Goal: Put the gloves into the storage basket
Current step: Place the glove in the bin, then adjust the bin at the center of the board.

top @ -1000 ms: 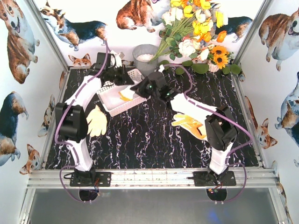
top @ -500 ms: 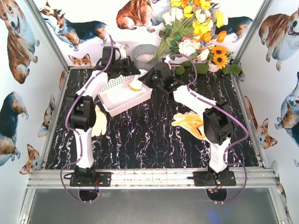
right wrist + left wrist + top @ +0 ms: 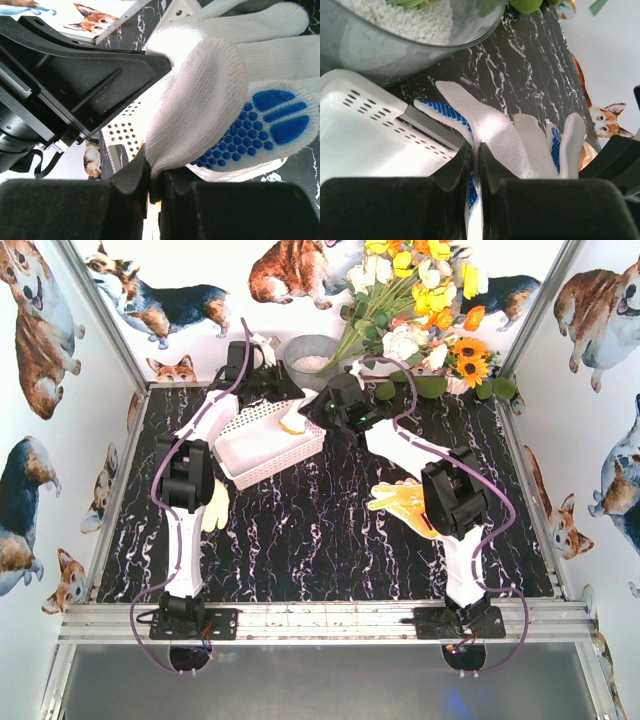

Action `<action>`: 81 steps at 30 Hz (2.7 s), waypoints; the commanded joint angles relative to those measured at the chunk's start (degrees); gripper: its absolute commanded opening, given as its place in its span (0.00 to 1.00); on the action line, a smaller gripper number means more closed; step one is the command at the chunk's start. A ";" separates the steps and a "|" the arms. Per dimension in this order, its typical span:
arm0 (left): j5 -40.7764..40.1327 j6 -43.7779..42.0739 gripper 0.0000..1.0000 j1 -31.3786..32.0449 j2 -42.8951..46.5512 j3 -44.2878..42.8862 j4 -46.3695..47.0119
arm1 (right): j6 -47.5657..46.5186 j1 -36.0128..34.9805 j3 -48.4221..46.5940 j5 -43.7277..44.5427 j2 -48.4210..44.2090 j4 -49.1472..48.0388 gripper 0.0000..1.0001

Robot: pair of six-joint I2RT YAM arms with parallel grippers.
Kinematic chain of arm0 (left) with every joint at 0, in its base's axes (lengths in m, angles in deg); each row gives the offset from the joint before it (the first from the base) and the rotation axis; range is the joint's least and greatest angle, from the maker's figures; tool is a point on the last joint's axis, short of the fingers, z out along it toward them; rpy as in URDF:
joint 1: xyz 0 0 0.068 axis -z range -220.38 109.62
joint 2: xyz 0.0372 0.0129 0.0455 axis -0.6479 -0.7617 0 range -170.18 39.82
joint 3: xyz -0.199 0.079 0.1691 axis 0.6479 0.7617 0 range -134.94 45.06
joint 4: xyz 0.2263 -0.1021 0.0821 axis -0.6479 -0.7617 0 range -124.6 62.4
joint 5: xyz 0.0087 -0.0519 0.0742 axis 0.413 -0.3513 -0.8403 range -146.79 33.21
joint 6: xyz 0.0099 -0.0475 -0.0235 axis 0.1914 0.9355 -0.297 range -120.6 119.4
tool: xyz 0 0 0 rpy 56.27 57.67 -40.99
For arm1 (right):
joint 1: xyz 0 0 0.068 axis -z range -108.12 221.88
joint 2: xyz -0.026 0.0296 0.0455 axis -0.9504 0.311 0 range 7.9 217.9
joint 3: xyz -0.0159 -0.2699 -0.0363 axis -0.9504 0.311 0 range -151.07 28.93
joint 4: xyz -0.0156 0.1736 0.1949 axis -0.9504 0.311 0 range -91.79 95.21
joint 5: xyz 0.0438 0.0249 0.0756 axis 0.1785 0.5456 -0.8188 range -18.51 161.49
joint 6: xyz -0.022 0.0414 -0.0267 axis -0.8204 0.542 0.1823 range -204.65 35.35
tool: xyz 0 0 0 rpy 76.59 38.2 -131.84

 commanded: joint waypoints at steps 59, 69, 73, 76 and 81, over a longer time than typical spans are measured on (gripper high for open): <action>-17.26 -21.84 0.56 -9.58 9.31 4.16 -18.21 | 20.98 -11.51 -40.59 5.82 32.55 30.46 0.00; -21.49 -22.00 0.76 -16.44 7.73 4.62 -12.85 | 20.93 -11.82 -41.91 7.26 33.76 33.83 0.00; -14.20 -19.75 0.78 -17.73 2.74 0.19 -14.75 | 19.50 -11.82 -41.84 7.65 33.21 35.04 0.00; -10.07 -18.95 0.79 -17.82 2.36 1.94 -14.61 | 18.57 -11.71 -40.70 8.12 32.02 35.19 0.00; -2.94 -18.50 0.78 -17.71 5.39 9.84 -12.87 | 15.59 -11.19 -39.60 9.02 29.66 35.56 0.00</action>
